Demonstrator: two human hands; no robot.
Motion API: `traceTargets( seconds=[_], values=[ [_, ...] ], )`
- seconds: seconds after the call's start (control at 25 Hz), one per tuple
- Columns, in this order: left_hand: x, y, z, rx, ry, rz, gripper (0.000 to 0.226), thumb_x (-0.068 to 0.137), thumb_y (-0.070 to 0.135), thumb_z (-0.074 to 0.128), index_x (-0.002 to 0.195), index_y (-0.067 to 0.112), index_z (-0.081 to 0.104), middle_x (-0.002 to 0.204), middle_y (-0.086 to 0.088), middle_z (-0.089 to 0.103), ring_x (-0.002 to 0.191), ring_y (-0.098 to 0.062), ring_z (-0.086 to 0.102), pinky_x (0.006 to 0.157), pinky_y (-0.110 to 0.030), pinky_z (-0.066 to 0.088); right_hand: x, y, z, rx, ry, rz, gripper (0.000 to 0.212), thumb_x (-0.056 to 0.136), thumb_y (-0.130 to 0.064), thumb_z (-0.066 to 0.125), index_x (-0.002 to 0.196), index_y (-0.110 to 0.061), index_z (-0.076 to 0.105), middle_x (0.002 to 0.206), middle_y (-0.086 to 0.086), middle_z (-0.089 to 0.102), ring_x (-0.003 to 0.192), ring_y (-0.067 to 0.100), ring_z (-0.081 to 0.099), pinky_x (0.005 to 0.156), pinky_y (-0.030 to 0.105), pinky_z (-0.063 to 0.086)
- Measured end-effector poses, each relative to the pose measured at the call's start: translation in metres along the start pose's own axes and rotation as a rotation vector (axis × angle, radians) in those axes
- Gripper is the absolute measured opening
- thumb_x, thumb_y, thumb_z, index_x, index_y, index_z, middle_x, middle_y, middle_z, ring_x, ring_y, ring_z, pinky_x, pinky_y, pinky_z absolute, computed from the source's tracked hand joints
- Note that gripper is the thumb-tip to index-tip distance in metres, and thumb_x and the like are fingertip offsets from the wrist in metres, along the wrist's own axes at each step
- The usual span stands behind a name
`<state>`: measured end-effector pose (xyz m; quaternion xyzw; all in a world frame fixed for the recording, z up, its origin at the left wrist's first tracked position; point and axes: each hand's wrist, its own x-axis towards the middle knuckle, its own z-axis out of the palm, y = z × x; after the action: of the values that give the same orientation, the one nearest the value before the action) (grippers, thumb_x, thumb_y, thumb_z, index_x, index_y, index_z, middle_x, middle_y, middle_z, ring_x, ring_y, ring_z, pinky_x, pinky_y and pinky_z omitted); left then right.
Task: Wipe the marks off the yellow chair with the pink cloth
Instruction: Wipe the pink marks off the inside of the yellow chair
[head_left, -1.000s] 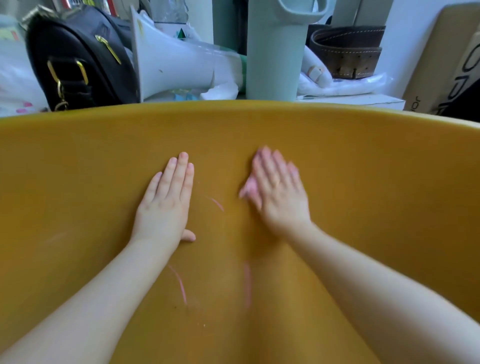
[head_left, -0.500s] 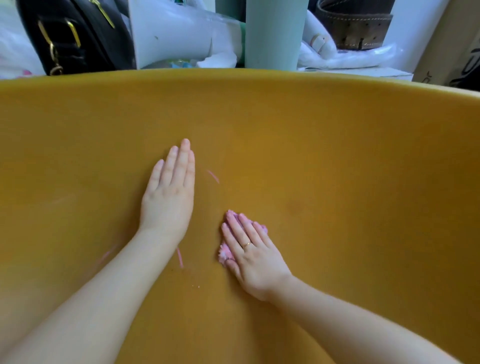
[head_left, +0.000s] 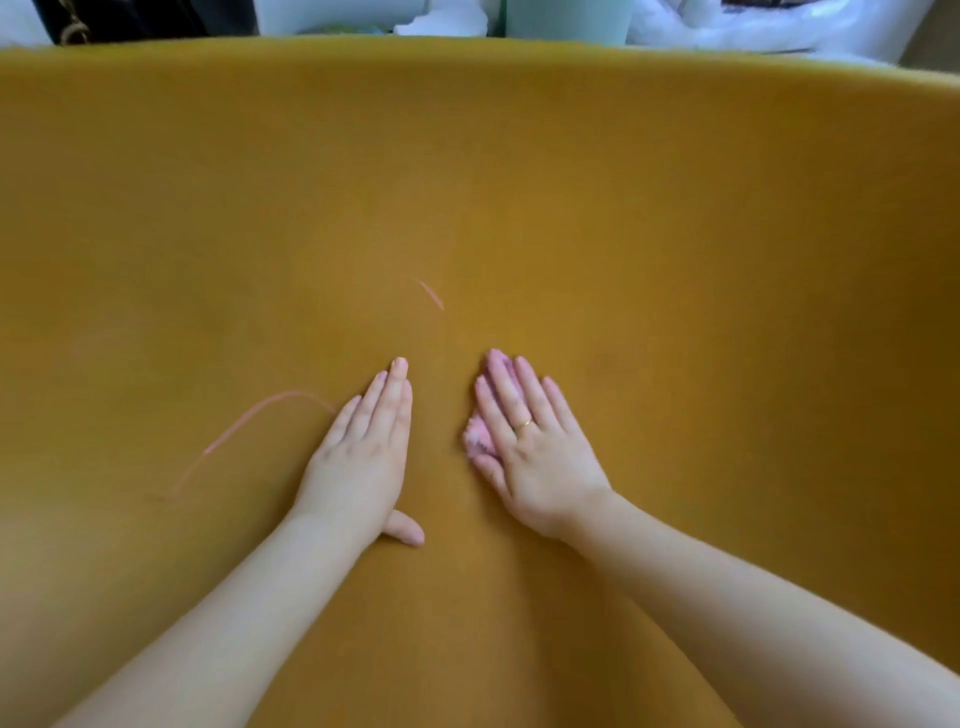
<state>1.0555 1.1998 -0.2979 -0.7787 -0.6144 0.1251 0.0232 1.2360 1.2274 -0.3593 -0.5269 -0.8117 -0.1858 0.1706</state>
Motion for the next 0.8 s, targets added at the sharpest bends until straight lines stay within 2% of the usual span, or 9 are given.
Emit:
traceTargets(
  seconds=[0.12, 0.24, 0.28, 0.36, 0.48, 0.6, 0.64, 0.72, 0.8],
  values=[
    [-0.002, 0.003, -0.002, -0.017, -0.016, -0.019, 0.140, 0.059, 0.062, 0.072, 0.143, 0.000, -0.022, 0.145, -0.009, -0.040, 0.144, -0.021, -0.020, 0.117, -0.031, -0.006, -0.040, -0.020, -0.005, 0.024, -0.144, -0.130, 0.059, 0.097, -0.046, 0.011, 0.139, -0.012, 0.037, 0.149, 0.006, 0.032, 0.137, 0.023, 0.028, 0.108, 0.036, 0.018],
    [-0.007, 0.005, -0.007, -0.030, -0.043, -0.047, 0.138, 0.061, 0.061, 0.072, 0.144, 0.003, -0.021, 0.149, -0.008, -0.036, 0.144, -0.019, -0.019, 0.117, -0.031, -0.004, -0.012, 0.050, -0.031, -0.082, -0.070, -0.142, 0.055, 0.089, -0.041, 0.029, 0.132, -0.013, 0.048, 0.140, 0.007, 0.047, 0.126, 0.028, 0.047, 0.100, 0.042, 0.039],
    [-0.006, 0.006, -0.007, -0.026, -0.050, -0.054, 0.138, 0.061, 0.060, 0.072, 0.144, 0.003, -0.021, 0.150, -0.008, -0.035, 0.144, -0.019, -0.020, 0.117, -0.031, -0.004, 0.001, 0.085, -0.041, -0.186, -0.044, -0.099, 0.055, 0.088, -0.039, 0.031, 0.133, -0.013, 0.047, 0.140, 0.007, 0.047, 0.126, 0.029, 0.047, 0.101, 0.042, 0.038],
    [-0.006, 0.008, -0.009, -0.007, -0.064, -0.076, 0.138, 0.062, 0.061, 0.072, 0.144, 0.003, -0.022, 0.150, -0.008, -0.035, 0.144, -0.018, -0.020, 0.117, -0.031, -0.003, 0.017, 0.135, -0.061, -0.279, -0.021, 0.004, 0.058, 0.090, -0.040, 0.028, 0.139, -0.011, 0.037, 0.148, 0.006, 0.034, 0.133, 0.029, 0.036, 0.111, 0.038, 0.016],
    [-0.006, 0.014, -0.011, 0.031, -0.081, -0.132, 0.138, 0.061, 0.059, 0.074, 0.144, 0.004, -0.023, 0.150, -0.007, -0.035, 0.144, -0.018, -0.019, 0.117, -0.031, -0.003, 0.007, 0.087, -0.044, -0.134, -0.066, 0.229, 0.067, 0.088, -0.045, 0.018, 0.145, -0.009, 0.020, 0.152, 0.004, 0.001, 0.141, 0.024, 0.004, 0.110, 0.034, -0.011],
    [-0.006, 0.022, -0.014, 0.082, -0.079, -0.195, 0.138, 0.061, 0.058, 0.074, 0.144, 0.005, -0.022, 0.151, -0.006, -0.033, 0.145, -0.018, -0.016, 0.117, -0.032, -0.004, -0.042, -0.017, -0.013, 0.087, -0.162, 0.151, 0.068, 0.086, -0.045, 0.021, 0.141, -0.006, 0.031, 0.152, 0.011, 0.016, 0.138, 0.027, 0.010, 0.111, 0.038, 0.004],
    [-0.007, 0.024, -0.016, 0.079, -0.074, -0.212, 0.136, 0.062, 0.059, 0.073, 0.145, 0.006, -0.022, 0.152, -0.005, -0.032, 0.145, -0.019, -0.016, 0.117, -0.033, -0.005, -0.052, -0.038, -0.014, 0.130, -0.220, 0.082, 0.069, 0.086, -0.046, 0.017, 0.141, -0.006, 0.025, 0.152, 0.011, 0.012, 0.138, 0.028, 0.007, 0.112, 0.039, 0.006],
    [-0.021, 0.025, -0.017, 0.055, -0.063, -0.251, 0.130, 0.066, 0.060, 0.070, 0.146, 0.008, -0.019, 0.153, -0.003, -0.031, 0.145, -0.021, -0.017, 0.117, -0.034, -0.005, -0.053, -0.039, -0.023, 0.205, -0.330, -0.056, 0.072, 0.082, -0.048, -0.002, 0.144, -0.012, 0.001, 0.150, 0.002, -0.016, 0.140, 0.026, -0.010, 0.114, 0.036, -0.006],
    [-0.049, 0.017, -0.009, 0.016, -0.032, -0.304, 0.124, 0.070, 0.061, 0.065, 0.147, 0.009, -0.017, 0.153, -0.003, -0.029, 0.145, -0.020, -0.016, 0.117, -0.033, -0.004, -0.030, -0.007, -0.026, 0.217, -0.270, -0.056, 0.070, 0.082, -0.048, -0.008, 0.146, -0.019, -0.005, 0.148, -0.007, -0.022, 0.142, 0.021, -0.011, 0.111, 0.030, -0.014]
  ],
)
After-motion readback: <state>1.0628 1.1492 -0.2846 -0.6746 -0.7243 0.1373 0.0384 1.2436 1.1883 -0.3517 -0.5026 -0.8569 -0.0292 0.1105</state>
